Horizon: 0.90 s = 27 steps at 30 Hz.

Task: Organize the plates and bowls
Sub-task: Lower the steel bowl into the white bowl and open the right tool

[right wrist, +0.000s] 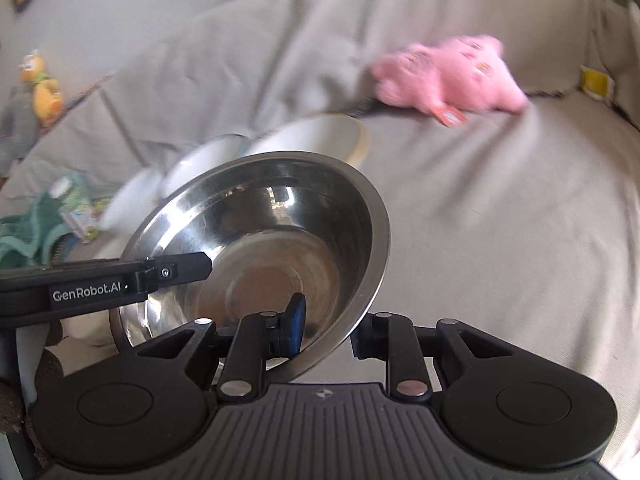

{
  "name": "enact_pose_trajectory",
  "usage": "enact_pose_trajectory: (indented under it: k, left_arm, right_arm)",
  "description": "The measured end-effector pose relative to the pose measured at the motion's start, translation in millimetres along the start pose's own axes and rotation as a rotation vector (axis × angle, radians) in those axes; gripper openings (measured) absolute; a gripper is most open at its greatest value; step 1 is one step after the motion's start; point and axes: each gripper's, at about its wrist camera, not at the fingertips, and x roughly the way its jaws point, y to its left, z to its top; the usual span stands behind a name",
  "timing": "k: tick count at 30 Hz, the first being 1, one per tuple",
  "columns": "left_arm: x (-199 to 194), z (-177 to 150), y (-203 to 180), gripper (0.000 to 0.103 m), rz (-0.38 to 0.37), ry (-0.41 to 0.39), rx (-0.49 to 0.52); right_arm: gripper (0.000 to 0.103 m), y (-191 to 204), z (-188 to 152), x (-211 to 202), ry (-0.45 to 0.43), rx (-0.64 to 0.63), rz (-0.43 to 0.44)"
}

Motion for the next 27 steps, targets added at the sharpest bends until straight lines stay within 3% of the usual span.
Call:
enact_pose_trajectory:
  k: [6, 14, 21, 27]
  left_arm:
    - [-58.5, 7.8, 64.9, 0.029, 0.092, -0.071, -0.075]
    - [-53.5, -16.9, 154.2, 0.029, 0.165, -0.030, -0.211]
    - [-28.6, -42.6, 196.6, 0.026, 0.171, 0.032, -0.295]
    - [-27.8, -48.8, 211.8, 0.023, 0.164, 0.046, -0.377]
  right_arm:
    - [0.023, 87.1, 29.7, 5.2, -0.030, -0.111, 0.097]
    - [0.023, 184.2, 36.0, 70.3, 0.063, -0.248, 0.095]
    - [0.023, 210.5, 21.2, 120.0, 0.176, -0.295, 0.059]
    - [0.027, 212.2, 18.3, 122.7, 0.167, -0.326, 0.070]
